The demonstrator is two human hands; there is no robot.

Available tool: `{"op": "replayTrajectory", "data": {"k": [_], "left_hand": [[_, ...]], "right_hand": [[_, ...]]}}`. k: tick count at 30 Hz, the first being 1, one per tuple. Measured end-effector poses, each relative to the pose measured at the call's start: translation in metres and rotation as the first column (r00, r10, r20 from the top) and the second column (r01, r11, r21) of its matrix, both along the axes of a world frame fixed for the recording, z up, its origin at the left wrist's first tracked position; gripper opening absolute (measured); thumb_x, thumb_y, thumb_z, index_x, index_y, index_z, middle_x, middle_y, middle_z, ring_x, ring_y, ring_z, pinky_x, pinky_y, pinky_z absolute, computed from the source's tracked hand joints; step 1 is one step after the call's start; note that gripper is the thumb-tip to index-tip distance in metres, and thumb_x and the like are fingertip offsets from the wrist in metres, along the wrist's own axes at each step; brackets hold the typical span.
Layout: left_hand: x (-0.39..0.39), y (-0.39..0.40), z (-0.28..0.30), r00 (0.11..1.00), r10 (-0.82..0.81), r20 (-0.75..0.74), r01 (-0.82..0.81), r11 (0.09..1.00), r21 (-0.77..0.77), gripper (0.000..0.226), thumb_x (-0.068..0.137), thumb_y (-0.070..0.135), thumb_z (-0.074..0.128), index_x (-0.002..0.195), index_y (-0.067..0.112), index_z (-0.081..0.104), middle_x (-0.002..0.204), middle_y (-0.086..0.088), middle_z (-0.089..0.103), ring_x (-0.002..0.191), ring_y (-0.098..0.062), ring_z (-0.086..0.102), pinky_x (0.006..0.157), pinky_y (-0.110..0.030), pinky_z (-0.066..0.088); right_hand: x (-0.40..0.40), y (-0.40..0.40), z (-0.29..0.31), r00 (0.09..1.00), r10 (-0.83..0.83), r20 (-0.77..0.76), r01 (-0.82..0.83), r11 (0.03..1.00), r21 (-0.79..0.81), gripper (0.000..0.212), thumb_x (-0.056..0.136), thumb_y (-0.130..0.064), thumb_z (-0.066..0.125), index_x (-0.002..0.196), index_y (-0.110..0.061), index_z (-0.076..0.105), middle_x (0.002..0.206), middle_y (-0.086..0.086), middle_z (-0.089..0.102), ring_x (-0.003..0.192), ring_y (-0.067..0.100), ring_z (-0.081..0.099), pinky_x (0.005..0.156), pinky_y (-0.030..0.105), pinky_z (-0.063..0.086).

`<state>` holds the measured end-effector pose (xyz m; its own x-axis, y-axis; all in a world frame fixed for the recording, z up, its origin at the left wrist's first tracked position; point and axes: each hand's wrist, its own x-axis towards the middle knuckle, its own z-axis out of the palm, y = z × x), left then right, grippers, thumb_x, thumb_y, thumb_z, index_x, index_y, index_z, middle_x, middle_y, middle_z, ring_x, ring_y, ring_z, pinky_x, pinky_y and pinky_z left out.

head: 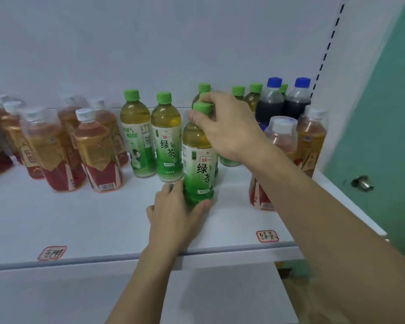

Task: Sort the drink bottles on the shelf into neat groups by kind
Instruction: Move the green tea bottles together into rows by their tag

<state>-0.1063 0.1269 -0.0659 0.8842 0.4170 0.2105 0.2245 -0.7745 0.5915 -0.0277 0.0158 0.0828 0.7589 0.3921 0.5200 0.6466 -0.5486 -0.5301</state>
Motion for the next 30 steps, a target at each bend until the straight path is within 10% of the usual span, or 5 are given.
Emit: {"op": "replayTrajectory", "data": {"k": [7, 11, 16, 23, 30], "left_hand": [[-0.005, 0.000, -0.006, 0.992, 0.040, 0.117, -0.040, 0.999, -0.003, 0.069, 0.077, 0.060, 0.076, 0.132, 0.031, 0.048, 0.116, 0.005, 0.060, 0.108, -0.022, 0.058, 0.086, -0.046, 0.050], [-0.033, -0.008, -0.009, 0.885, 0.140, 0.444, -0.063, 0.981, -0.184, 0.033, 0.081, 0.035, 0.076, 0.093, 0.033, 0.046, 0.087, 0.013, 0.057, 0.083, -0.008, 0.057, 0.068, -0.026, 0.042], [-0.036, -0.067, 0.007, 0.799, -0.087, 0.595, 0.212, 0.966, -0.144, 0.016, 0.085, 0.029, 0.068, 0.091, 0.038, 0.055, 0.089, 0.012, 0.064, 0.082, -0.015, 0.063, 0.065, -0.019, 0.048], [0.038, -0.148, 0.003, 0.937, -0.167, 0.307, 0.243, 0.943, -0.229, 0.119, 0.065, 0.044, 0.091, 0.156, 0.039, 0.015, 0.144, 0.016, 0.049, 0.129, -0.005, 0.051, 0.103, -0.031, 0.049], [0.031, -0.150, 0.001, 0.937, -0.088, 0.337, 0.136, 0.983, -0.122, 0.106, 0.076, 0.042, 0.082, 0.156, 0.043, 0.013, 0.129, 0.008, 0.063, 0.110, -0.015, 0.063, 0.087, -0.039, 0.056]], "right_hand": [[-0.033, -0.045, -0.021, 0.997, 0.071, 0.024, -0.075, 0.968, 0.241, 0.037, 0.094, -0.028, 0.069, 0.130, -0.026, 0.057, 0.074, -0.009, 0.061, 0.065, 0.002, 0.058, 0.065, 0.021, 0.049], [-0.046, -0.092, -0.050, 0.996, 0.071, 0.048, -0.085, 0.893, 0.441, 0.020, 0.094, -0.016, 0.068, 0.110, -0.026, 0.064, 0.075, -0.002, 0.062, 0.066, 0.015, 0.062, 0.060, 0.032, 0.055], [-0.025, -0.141, -0.077, 0.999, 0.031, 0.019, -0.036, 0.824, 0.565, 0.010, 0.093, -0.015, 0.066, 0.099, -0.022, 0.066, 0.078, -0.004, 0.063, 0.065, 0.020, 0.061, 0.056, 0.037, 0.054], [0.034, -0.149, -0.079, 0.994, 0.054, 0.094, -0.093, 0.863, 0.496, 0.050, 0.086, -0.039, 0.073, 0.133, -0.027, 0.058, 0.117, -0.008, 0.060, 0.105, 0.013, 0.062, 0.084, 0.033, 0.058], [0.035, -0.148, -0.086, 0.944, 0.328, 0.030, -0.296, 0.803, 0.516, 0.061, 0.088, -0.022, 0.076, 0.141, -0.024, 0.046, 0.122, -0.011, 0.064, 0.109, 0.011, 0.066, 0.090, 0.039, 0.058]]}}
